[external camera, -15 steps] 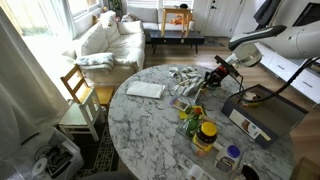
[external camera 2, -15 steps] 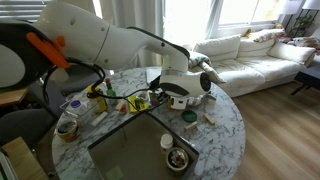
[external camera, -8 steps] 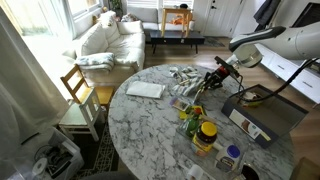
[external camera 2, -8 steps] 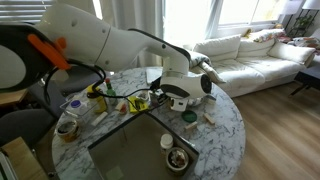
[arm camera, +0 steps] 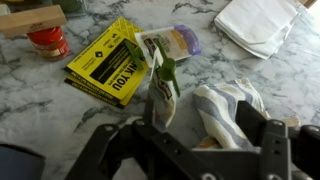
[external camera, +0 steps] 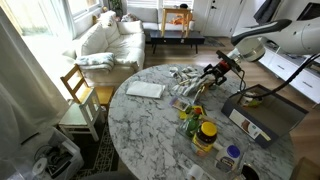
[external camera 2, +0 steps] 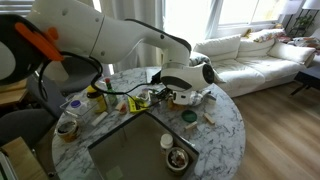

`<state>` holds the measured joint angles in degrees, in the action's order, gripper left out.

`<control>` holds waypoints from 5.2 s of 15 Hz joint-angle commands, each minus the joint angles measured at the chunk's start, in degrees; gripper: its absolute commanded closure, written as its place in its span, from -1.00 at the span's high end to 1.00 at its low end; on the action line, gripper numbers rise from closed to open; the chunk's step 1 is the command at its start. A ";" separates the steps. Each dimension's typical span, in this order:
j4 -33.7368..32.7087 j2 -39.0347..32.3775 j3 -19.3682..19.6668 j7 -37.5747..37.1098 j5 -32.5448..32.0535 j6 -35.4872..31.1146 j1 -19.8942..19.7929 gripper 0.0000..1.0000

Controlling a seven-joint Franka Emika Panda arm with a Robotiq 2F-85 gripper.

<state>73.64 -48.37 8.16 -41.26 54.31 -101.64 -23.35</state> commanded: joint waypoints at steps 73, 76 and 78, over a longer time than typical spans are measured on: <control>16.07 4.66 -5.79 23.65 -22.95 -25.21 15.82 -0.80; 15.96 5.86 -6.95 24.79 -21.86 -23.71 14.58 -0.80; 15.71 6.71 -7.61 25.15 -21.58 -21.58 13.82 -0.80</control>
<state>87.81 -44.03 2.32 -17.36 32.18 -125.90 -7.55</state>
